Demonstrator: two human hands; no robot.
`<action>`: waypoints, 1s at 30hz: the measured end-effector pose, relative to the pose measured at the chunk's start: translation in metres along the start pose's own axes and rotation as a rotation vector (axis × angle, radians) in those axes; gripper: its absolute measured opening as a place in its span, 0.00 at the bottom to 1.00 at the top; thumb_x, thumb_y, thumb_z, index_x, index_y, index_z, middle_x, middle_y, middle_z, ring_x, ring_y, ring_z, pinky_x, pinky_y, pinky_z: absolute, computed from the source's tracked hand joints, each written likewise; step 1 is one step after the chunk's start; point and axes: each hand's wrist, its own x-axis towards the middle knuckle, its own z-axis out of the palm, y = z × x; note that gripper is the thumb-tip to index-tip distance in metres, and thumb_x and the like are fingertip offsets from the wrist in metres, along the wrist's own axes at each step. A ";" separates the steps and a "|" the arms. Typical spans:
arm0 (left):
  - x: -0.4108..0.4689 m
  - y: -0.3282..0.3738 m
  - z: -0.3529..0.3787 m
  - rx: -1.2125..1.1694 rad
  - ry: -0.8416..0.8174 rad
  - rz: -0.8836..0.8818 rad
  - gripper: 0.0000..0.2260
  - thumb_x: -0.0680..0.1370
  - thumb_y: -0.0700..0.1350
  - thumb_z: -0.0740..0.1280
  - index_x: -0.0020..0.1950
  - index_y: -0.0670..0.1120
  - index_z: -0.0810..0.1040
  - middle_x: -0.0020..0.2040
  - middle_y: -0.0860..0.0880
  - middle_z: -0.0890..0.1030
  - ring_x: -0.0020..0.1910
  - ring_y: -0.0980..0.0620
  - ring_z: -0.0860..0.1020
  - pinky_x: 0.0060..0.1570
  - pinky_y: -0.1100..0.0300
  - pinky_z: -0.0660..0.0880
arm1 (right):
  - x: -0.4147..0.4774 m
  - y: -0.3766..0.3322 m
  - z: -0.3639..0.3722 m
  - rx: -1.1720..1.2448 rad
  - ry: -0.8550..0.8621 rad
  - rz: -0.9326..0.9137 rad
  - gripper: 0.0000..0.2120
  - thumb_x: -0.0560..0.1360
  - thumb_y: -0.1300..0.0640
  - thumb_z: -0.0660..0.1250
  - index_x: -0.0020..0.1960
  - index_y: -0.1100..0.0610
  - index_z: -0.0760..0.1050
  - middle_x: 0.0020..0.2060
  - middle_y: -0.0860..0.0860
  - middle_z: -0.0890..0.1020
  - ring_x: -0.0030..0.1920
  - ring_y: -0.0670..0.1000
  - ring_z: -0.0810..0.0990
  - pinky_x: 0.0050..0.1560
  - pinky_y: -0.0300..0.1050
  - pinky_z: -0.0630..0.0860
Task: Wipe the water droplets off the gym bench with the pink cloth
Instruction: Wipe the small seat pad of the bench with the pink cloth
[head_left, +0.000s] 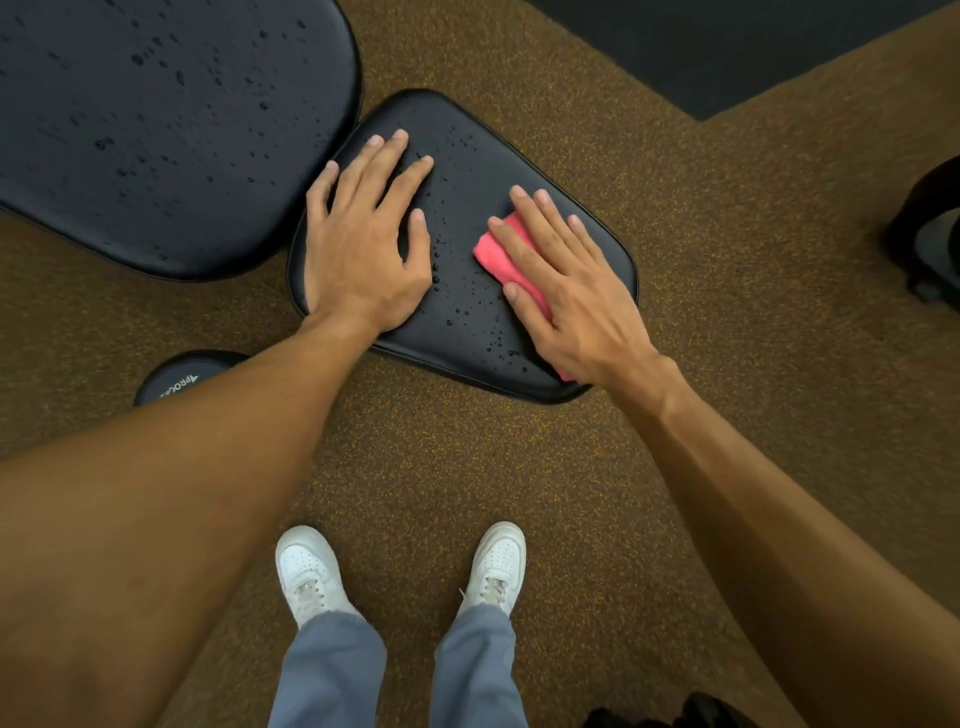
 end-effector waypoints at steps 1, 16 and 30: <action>0.000 0.000 0.000 0.003 0.003 0.000 0.23 0.86 0.51 0.57 0.82 0.53 0.69 0.85 0.53 0.64 0.84 0.52 0.59 0.83 0.44 0.54 | 0.000 -0.001 0.002 0.001 0.011 0.005 0.27 0.90 0.50 0.56 0.87 0.55 0.57 0.87 0.54 0.54 0.87 0.55 0.49 0.86 0.59 0.50; -0.003 -0.001 0.002 0.001 -0.008 -0.004 0.23 0.86 0.53 0.55 0.82 0.53 0.69 0.85 0.54 0.63 0.84 0.54 0.58 0.83 0.46 0.52 | -0.053 -0.038 0.033 0.152 0.329 0.383 0.23 0.89 0.57 0.59 0.82 0.63 0.67 0.83 0.58 0.66 0.85 0.57 0.59 0.85 0.59 0.55; -0.002 -0.002 0.002 -0.005 -0.006 -0.006 0.23 0.86 0.53 0.55 0.81 0.53 0.69 0.85 0.54 0.63 0.84 0.54 0.58 0.83 0.47 0.52 | -0.051 -0.046 0.039 0.063 0.355 0.445 0.24 0.90 0.55 0.56 0.83 0.64 0.64 0.84 0.60 0.63 0.86 0.59 0.57 0.86 0.57 0.53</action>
